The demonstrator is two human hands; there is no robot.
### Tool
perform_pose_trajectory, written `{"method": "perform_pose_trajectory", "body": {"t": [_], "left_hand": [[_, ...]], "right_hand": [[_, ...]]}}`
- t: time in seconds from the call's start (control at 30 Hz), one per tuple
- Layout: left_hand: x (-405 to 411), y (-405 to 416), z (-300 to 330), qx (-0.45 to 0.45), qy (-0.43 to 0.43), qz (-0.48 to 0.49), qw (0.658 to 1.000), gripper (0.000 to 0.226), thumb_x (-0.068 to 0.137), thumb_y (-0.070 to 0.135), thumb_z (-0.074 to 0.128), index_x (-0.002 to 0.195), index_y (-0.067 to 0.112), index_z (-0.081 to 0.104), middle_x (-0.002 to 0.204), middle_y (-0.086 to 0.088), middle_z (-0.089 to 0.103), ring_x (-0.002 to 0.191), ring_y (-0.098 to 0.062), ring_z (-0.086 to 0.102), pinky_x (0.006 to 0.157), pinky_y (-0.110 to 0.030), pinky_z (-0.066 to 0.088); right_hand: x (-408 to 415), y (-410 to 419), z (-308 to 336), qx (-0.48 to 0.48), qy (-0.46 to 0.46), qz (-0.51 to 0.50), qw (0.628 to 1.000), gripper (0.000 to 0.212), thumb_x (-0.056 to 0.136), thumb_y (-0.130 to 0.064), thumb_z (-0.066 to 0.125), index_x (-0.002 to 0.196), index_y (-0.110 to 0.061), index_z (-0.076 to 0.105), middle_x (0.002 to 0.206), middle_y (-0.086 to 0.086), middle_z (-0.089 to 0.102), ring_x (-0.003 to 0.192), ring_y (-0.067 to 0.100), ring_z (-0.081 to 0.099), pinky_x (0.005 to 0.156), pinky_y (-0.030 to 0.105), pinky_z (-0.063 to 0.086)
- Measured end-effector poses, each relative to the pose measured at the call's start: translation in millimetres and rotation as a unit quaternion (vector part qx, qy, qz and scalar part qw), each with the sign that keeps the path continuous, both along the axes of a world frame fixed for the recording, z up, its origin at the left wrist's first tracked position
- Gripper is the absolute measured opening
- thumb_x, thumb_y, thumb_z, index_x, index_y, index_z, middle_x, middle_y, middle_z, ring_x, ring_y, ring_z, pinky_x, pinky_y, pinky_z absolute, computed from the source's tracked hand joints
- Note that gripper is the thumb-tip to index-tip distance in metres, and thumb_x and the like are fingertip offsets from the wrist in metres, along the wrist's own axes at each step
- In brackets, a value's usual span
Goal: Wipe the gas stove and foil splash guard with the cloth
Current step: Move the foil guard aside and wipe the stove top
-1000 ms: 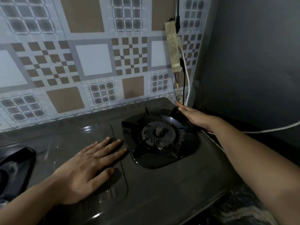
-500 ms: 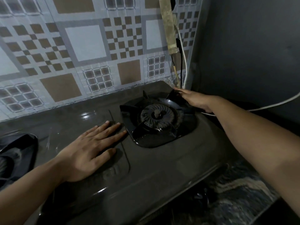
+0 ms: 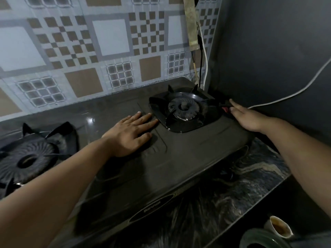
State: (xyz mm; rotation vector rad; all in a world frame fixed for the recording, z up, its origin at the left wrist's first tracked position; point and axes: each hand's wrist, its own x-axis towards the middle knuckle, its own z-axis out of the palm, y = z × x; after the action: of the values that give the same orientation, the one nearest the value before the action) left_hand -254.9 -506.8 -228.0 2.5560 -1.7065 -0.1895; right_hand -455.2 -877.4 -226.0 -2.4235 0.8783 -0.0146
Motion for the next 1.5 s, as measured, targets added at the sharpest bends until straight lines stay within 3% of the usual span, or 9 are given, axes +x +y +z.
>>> {"method": "perform_pose_trajectory", "body": {"t": [0.17, 0.47, 0.7, 0.97, 1.23, 1.37, 1.5], "left_hand": [[-2, 0, 2, 0.008, 0.009, 0.008, 1.0, 0.062, 0.094, 0.059, 0.011, 0.154, 0.046, 0.004, 0.166, 0.01, -0.003, 0.153, -0.016, -0.008, 0.122, -0.036, -0.004], [-4, 3, 7, -0.017, 0.045, 0.009, 0.999, 0.058, 0.102, 0.053, 0.027, 0.157, 0.037, 0.016, 0.167, 0.004, 0.004, 0.153, -0.02, -0.004, 0.123, -0.038, -0.001], [-11, 14, 30, -0.056, 0.146, 0.019, 0.987, 0.062, 0.101, 0.052, 0.041, 0.156, 0.026, 0.028, 0.165, -0.003, 0.017, 0.153, -0.028, 0.001, 0.122, -0.04, 0.003], [0, 78, 70, -0.106, 0.098, 0.014, 0.989, 0.063, 0.1, 0.05, 0.044, 0.154, 0.019, 0.033, 0.162, 0.0, 0.028, 0.153, -0.023, 0.008, 0.123, -0.038, 0.012], [47, 216, 76, -0.139, 0.072, 0.19, 0.969, 0.058, 0.1, 0.044, 0.049, 0.151, 0.02, 0.038, 0.159, -0.01, 0.034, 0.15, -0.024, 0.021, 0.118, -0.033, 0.021], [45, 279, 58, -0.204, 0.128, 0.3, 0.923, 0.057, 0.099, 0.04, 0.053, 0.15, 0.017, 0.042, 0.154, -0.008, 0.042, 0.141, -0.024, 0.04, 0.111, -0.024, 0.025], [34, 322, 35, -0.255, 0.152, 0.373, 0.879, 0.058, 0.1, 0.04, 0.051, 0.15, 0.013, 0.04, 0.157, -0.01, 0.037, 0.145, -0.025, 0.033, 0.12, -0.035, 0.022]], "right_hand": [[-28, 46, 5, -0.136, 0.093, -0.003, 0.986, 0.057, 0.105, -0.045, 0.017, 0.157, -0.029, 0.0, 0.165, 0.003, -0.01, 0.151, 0.03, -0.011, 0.121, 0.051, 0.004], [-21, 188, 4, -0.182, 0.063, 0.044, 0.98, 0.057, 0.104, -0.045, 0.017, 0.158, -0.028, 0.007, 0.166, 0.0, -0.002, 0.152, 0.021, 0.003, 0.123, 0.04, 0.007], [-14, 270, 5, -0.178, 0.042, 0.047, 0.982, 0.058, 0.103, -0.047, 0.018, 0.157, -0.032, 0.007, 0.166, -0.005, -0.001, 0.152, 0.018, 0.004, 0.12, 0.041, 0.009], [-2, 326, 5, -0.183, 0.047, 0.049, 0.981, 0.058, 0.103, -0.047, 0.018, 0.157, -0.032, 0.006, 0.166, -0.005, 0.0, 0.152, 0.02, 0.006, 0.12, 0.043, 0.013], [7, 357, 6, -0.198, 0.038, 0.077, 0.976, 0.058, 0.103, -0.046, 0.018, 0.157, -0.031, 0.005, 0.166, -0.004, 0.001, 0.151, 0.021, 0.008, 0.117, 0.045, 0.017], [8, 362, 6, -0.202, 0.035, 0.087, 0.975, 0.058, 0.102, -0.046, 0.018, 0.157, -0.031, 0.005, 0.166, -0.005, 0.001, 0.151, 0.021, 0.009, 0.117, 0.046, 0.018], [8, 370, 5, -0.204, 0.028, 0.109, 0.973, 0.059, 0.102, -0.047, 0.018, 0.157, -0.032, 0.005, 0.166, -0.005, 0.001, 0.151, 0.021, 0.01, 0.116, 0.047, 0.02]]}}
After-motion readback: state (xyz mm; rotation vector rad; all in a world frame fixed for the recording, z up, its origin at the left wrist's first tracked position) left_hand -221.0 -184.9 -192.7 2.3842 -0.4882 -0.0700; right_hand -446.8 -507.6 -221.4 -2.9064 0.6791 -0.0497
